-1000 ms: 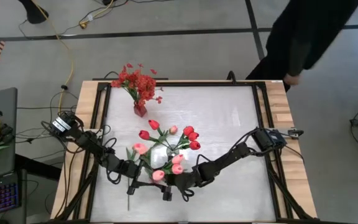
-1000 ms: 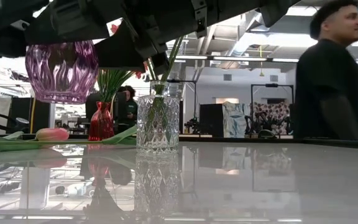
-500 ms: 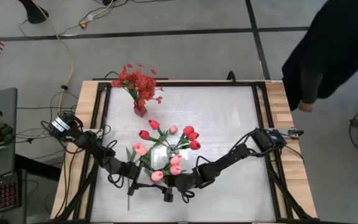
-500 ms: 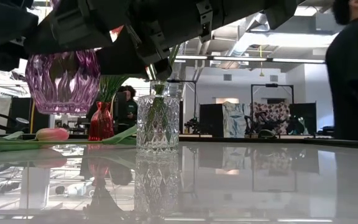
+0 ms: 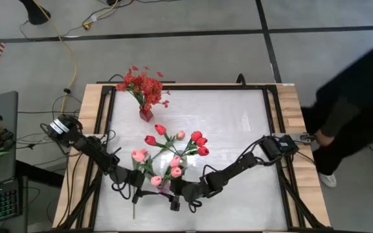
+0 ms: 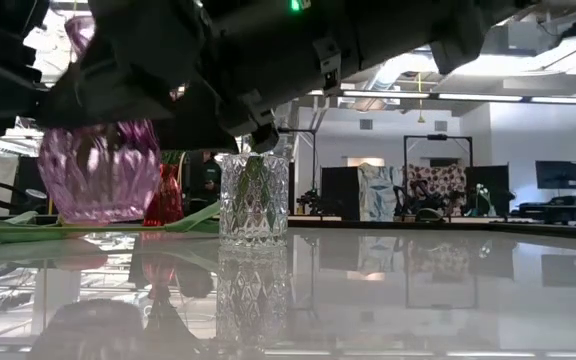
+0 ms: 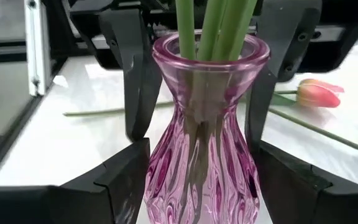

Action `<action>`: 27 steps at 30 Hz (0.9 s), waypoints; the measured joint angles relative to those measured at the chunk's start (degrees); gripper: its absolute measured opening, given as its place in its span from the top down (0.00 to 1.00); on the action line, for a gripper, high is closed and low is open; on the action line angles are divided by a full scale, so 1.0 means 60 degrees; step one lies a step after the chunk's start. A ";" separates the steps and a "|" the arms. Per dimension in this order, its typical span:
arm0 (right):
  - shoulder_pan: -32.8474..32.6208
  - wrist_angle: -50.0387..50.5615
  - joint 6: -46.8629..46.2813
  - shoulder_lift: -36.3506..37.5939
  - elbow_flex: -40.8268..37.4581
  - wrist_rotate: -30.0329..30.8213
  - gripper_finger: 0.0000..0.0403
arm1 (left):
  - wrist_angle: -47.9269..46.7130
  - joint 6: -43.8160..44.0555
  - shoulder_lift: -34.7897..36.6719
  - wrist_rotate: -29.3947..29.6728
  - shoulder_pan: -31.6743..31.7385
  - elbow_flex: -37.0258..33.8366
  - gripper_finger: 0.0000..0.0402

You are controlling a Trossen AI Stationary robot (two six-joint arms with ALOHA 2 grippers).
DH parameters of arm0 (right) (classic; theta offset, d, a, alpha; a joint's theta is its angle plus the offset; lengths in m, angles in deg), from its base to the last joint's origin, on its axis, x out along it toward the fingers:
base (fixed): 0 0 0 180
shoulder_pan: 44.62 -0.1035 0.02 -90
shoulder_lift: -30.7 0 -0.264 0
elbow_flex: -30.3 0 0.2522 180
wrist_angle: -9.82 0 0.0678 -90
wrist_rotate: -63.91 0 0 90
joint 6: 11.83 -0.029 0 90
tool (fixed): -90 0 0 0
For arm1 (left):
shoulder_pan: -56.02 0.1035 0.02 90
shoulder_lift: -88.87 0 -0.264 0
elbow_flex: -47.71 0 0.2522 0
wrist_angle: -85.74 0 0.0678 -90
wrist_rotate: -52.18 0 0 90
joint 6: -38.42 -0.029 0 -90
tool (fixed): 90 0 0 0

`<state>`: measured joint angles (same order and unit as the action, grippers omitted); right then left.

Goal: Sort flowers into vase by color
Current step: Put the pink flower into the purple vase

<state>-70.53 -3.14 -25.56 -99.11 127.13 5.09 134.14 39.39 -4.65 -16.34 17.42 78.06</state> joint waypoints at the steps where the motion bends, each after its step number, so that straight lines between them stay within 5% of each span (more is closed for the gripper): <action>1: -0.0045 -0.0013 0.0064 -0.0003 -0.0003 0.0066 0.28 | -0.0386 -0.0005 0.0218 0.0034 -0.0001 -0.0004 0.36; 12: -0.0118 -0.0787 0.0185 -0.0262 0.0011 0.0429 0.28 | -0.4384 0.0464 0.2999 0.0200 -0.0024 -0.0013 0.36; 27: -0.0175 -0.0900 0.0224 -0.0590 0.0109 0.0572 0.28 | -0.4694 0.0741 0.3229 0.0043 -0.0060 -0.0013 0.36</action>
<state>-71.58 -8.54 -24.21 -102.66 127.79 8.52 105.98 43.83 14.72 -16.08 17.06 77.99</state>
